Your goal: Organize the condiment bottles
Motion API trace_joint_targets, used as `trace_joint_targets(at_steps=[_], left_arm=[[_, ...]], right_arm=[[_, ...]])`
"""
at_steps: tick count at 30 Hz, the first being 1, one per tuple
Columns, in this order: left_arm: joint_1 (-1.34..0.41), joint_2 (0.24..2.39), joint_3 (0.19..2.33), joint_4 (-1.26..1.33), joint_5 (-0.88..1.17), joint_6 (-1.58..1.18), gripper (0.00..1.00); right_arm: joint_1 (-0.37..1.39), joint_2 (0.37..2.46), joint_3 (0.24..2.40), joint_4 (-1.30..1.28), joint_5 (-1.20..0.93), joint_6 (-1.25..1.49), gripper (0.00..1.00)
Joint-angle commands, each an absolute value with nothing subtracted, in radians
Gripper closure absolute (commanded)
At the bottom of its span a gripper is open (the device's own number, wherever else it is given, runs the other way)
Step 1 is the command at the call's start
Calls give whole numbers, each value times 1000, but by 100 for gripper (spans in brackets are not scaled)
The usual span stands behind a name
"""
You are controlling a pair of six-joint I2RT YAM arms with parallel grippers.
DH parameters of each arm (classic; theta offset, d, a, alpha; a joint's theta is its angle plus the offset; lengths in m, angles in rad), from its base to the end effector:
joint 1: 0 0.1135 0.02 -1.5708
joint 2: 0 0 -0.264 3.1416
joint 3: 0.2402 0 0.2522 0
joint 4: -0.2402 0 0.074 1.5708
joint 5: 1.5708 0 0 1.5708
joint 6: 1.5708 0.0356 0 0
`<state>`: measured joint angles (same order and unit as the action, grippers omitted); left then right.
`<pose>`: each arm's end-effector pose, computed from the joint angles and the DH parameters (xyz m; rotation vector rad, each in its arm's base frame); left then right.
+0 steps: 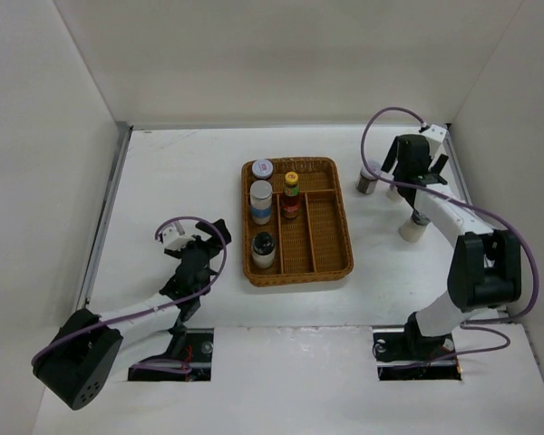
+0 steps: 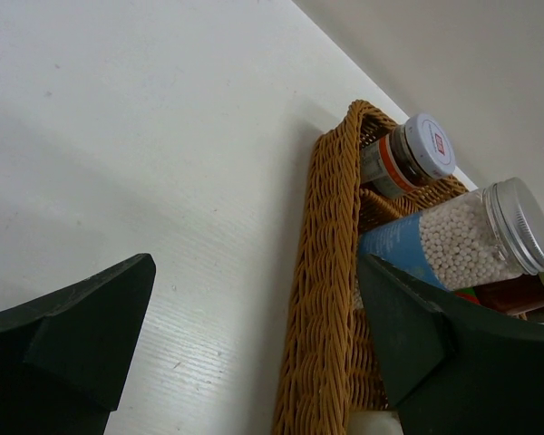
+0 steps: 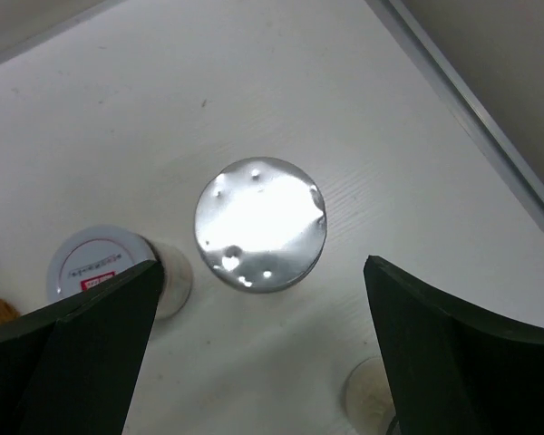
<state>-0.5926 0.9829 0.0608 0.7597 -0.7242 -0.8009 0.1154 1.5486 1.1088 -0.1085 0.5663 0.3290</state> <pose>0.1531 -0.0747 0.1579 -0.6899 1.5640 -0.4143 0.3500 0.0213 0.2732 0.5418 1.9682 -0.3227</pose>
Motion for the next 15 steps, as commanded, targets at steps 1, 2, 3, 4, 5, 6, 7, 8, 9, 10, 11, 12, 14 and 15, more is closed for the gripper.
trace_joint_targets(at_steps=[1, 2, 3, 4, 5, 6, 7, 8, 9, 10, 11, 12, 14, 15], left_arm=[[-599, 1002, 86, 804, -719, -813, 4], [-597, 1011, 86, 808, -719, -813, 4], [-597, 1012, 86, 813, -719, -813, 4], [-597, 1011, 86, 815, -718, -813, 4], [-597, 1008, 86, 816, -716, -813, 4], [-596, 1009, 86, 816, -716, -813, 4], [-594, 1017, 87, 816, -715, -813, 4], [-591, 1023, 87, 816, -715, -813, 4], [-591, 1022, 87, 816, -715, -813, 4], [-591, 1016, 86, 816, -715, -813, 4], [-591, 1009, 86, 816, -715, -813, 4], [-590, 1009, 86, 816, -715, -813, 4], [-587, 1023, 87, 816, -715, -813, 4], [-587, 1026, 87, 816, -715, -813, 4]], right_arm=[[90, 1580, 1184, -95, 542, 308, 0], [81, 1595, 1193, -83, 534, 305, 0], [74, 1612, 1203, -69, 523, 296, 0], [67, 1627, 1210, -57, 512, 292, 0], [61, 1641, 1218, -46, 497, 288, 0], [58, 1649, 1221, -38, 477, 285, 3], [54, 1658, 1224, -32, 469, 285, 5], [47, 1669, 1229, -28, 466, 287, 8], [42, 1680, 1235, -32, 459, 293, 10], [39, 1687, 1236, -35, 454, 295, 14], [39, 1689, 1233, -37, 448, 296, 20], [39, 1678, 1223, -34, 448, 299, 29], [44, 1629, 1194, -18, 466, 307, 40], [44, 1596, 1180, -6, 488, 305, 42]])
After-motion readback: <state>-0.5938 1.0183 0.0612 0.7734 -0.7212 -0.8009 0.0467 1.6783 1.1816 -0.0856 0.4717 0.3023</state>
